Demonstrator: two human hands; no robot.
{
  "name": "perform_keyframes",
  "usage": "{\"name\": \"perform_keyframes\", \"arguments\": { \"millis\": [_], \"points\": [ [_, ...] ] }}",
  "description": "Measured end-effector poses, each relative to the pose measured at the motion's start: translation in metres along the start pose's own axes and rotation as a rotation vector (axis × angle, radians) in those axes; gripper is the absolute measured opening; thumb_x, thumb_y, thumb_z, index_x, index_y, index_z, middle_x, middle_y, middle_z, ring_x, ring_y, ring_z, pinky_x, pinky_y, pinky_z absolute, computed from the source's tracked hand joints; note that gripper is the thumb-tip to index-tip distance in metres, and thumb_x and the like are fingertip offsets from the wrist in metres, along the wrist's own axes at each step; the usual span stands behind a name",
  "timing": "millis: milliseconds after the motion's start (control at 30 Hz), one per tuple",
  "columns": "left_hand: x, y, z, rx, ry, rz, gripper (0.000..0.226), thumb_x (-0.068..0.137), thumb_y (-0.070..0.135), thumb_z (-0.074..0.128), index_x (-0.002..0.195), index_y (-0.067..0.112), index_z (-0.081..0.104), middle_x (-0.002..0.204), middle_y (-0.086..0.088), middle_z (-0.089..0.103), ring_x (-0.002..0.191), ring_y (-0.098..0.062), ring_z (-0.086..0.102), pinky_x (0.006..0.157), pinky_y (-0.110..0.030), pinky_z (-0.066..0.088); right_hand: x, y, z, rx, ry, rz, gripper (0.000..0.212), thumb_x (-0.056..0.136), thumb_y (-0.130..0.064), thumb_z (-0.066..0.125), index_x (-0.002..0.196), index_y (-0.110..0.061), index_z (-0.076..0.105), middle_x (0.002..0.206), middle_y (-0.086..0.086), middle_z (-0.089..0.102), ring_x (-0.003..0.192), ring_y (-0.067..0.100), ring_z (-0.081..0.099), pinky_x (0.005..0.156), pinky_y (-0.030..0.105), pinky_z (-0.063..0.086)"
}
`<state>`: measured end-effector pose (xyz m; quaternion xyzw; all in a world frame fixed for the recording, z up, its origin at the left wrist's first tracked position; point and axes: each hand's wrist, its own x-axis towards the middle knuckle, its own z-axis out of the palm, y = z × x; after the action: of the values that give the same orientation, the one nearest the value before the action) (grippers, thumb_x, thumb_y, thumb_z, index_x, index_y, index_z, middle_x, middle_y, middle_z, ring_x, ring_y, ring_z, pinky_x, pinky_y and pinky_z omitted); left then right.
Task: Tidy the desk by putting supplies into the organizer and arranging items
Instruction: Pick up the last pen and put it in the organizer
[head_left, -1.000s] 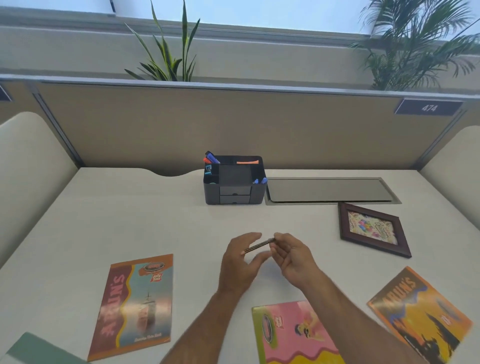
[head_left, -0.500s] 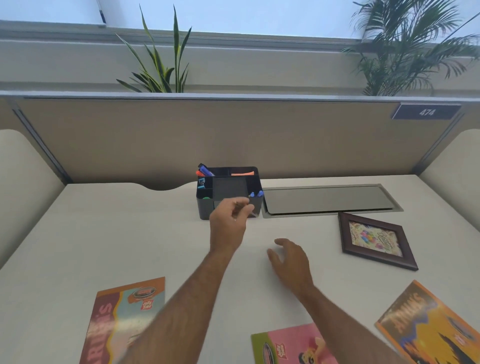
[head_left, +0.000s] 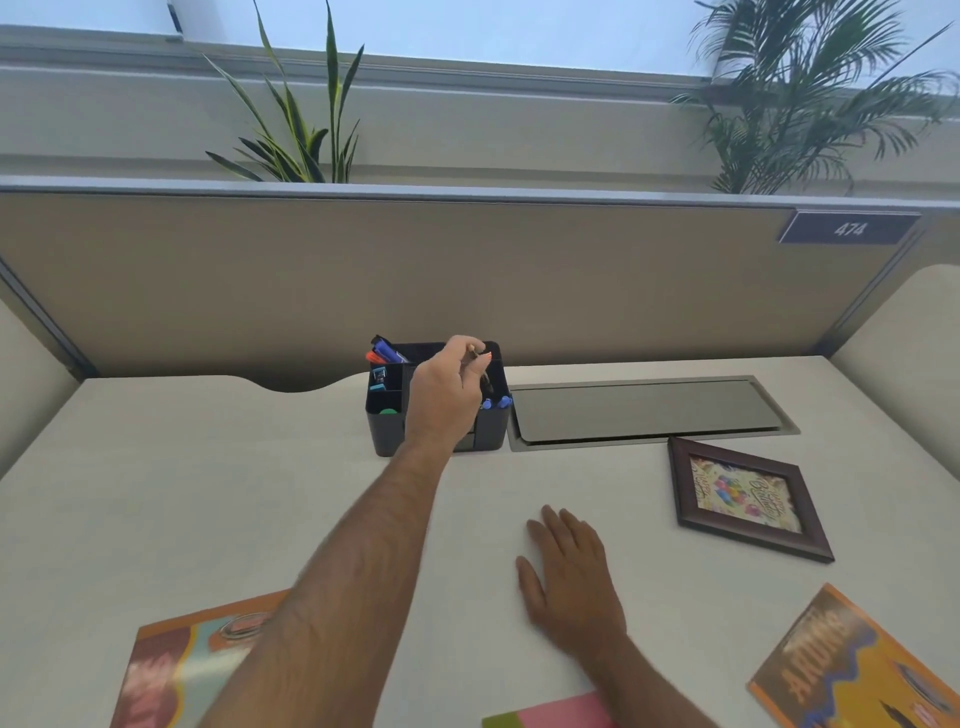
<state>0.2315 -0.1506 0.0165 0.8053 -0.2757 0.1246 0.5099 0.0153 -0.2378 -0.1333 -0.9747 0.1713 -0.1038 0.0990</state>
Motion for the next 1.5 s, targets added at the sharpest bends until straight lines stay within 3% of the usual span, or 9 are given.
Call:
{"name": "perform_keyframes", "arguments": {
  "millis": [233, 433, 567, 867, 967, 1067, 1267, 1367, 1500],
  "points": [
    [-0.005, -0.017, 0.018, 0.325, -0.192, -0.009, 0.018, 0.1, 0.031, 0.05, 0.11, 0.019, 0.059, 0.09, -0.005, 0.071, 0.078, -0.022, 0.065, 0.078, -0.04, 0.057, 0.0, 0.001, 0.003, 0.003, 0.003, -0.009, 0.047, 0.091, -0.044, 0.046, 0.128, -0.018, 0.06, 0.143, 0.006, 0.053, 0.134, 0.028, 0.046, 0.111, 0.044, 0.026],
    [-0.002, -0.014, 0.024, 0.694, -0.441, 0.105, 0.021, 0.102, 0.025, 0.039, 0.115, 0.024, 0.055, 0.112, -0.001, 0.064, 0.107, -0.022, 0.049, 0.094, -0.04, 0.036, 0.001, 0.001, 0.002, -0.009, -0.004, -0.008, 0.048, 0.092, -0.044, 0.044, 0.129, -0.018, 0.059, 0.144, 0.006, 0.052, 0.135, 0.029, 0.045, 0.112, 0.044, 0.024],
    [-0.004, -0.018, 0.028, 0.749, -0.513, 0.083, 0.026, 0.101, 0.026, 0.038, 0.122, 0.024, 0.052, 0.13, 0.001, 0.053, 0.121, -0.022, 0.039, 0.102, -0.045, 0.03, 0.0, 0.0, 0.002, -0.009, 0.0, -0.004, 0.048, 0.091, -0.045, 0.045, 0.129, -0.019, 0.059, 0.144, 0.005, 0.052, 0.135, 0.028, 0.045, 0.113, 0.043, 0.023],
    [-0.016, -0.027, 0.027, 0.759, -0.567, -0.051, 0.085, 0.086, 0.076, 0.01, 0.153, 0.026, 0.016, 0.163, -0.003, 0.005, 0.149, -0.03, -0.003, 0.116, -0.058, -0.001, 0.002, 0.0, 0.001, -0.007, -0.016, 0.0, 0.048, 0.091, -0.045, 0.045, 0.129, -0.019, 0.059, 0.144, 0.005, 0.052, 0.135, 0.028, 0.044, 0.112, 0.044, 0.025],
    [-0.033, -0.028, 0.018, 0.703, -0.424, 0.045, 0.086, 0.086, 0.077, 0.013, 0.15, 0.022, 0.03, 0.161, -0.005, 0.019, 0.148, -0.028, 0.008, 0.117, -0.055, 0.006, 0.002, 0.0, 0.0, -0.004, -0.01, -0.002, 0.048, 0.091, -0.044, 0.045, 0.128, -0.019, 0.06, 0.143, 0.006, 0.053, 0.134, 0.028, 0.046, 0.112, 0.043, 0.025],
    [-0.06, -0.034, 0.01, 0.65, -0.264, 0.192, 0.066, 0.091, 0.062, 0.037, 0.139, 0.018, 0.048, 0.15, -0.008, 0.041, 0.142, -0.03, 0.029, 0.114, -0.054, 0.022, 0.001, -0.001, -0.002, 0.004, -0.005, -0.012, 0.049, 0.091, -0.044, 0.044, 0.129, -0.017, 0.06, 0.142, 0.007, 0.054, 0.133, 0.029, 0.047, 0.113, 0.042, 0.024],
    [-0.129, -0.058, -0.005, 0.626, -0.345, 0.115, 0.058, 0.089, 0.053, 0.046, 0.132, 0.016, 0.056, 0.138, -0.006, 0.055, 0.131, -0.027, 0.047, 0.107, -0.05, 0.038, 0.004, 0.0, -0.001, -0.04, -0.123, -0.028, 0.069, 0.097, -0.059, 0.023, 0.152, -0.018, 0.033, 0.161, 0.007, 0.023, 0.15, 0.025, 0.018, 0.118, 0.045, 0.008],
    [-0.166, -0.075, -0.014, 0.677, -0.443, -0.011, 0.067, 0.09, 0.06, 0.037, 0.136, 0.015, 0.053, 0.142, -0.007, 0.053, 0.133, -0.027, 0.047, 0.109, -0.05, 0.029, 0.005, 0.0, -0.001, -0.091, -0.193, -0.032, 0.083, 0.092, -0.072, 0.006, 0.156, -0.02, 0.011, 0.163, 0.005, -0.001, 0.151, 0.023, -0.004, 0.119, 0.048, -0.002],
    [-0.205, -0.084, -0.029, 0.753, -0.532, -0.142, 0.079, 0.092, 0.07, 0.018, 0.14, 0.015, 0.05, 0.148, -0.011, 0.046, 0.136, -0.029, 0.043, 0.112, -0.05, 0.01, 0.003, -0.003, -0.005, -0.112, -0.226, -0.013, 0.09, 0.087, -0.077, -0.003, 0.157, -0.02, 0.005, 0.164, 0.006, -0.004, 0.151, 0.023, -0.008, 0.119, 0.051, -0.005]
  ]
}}
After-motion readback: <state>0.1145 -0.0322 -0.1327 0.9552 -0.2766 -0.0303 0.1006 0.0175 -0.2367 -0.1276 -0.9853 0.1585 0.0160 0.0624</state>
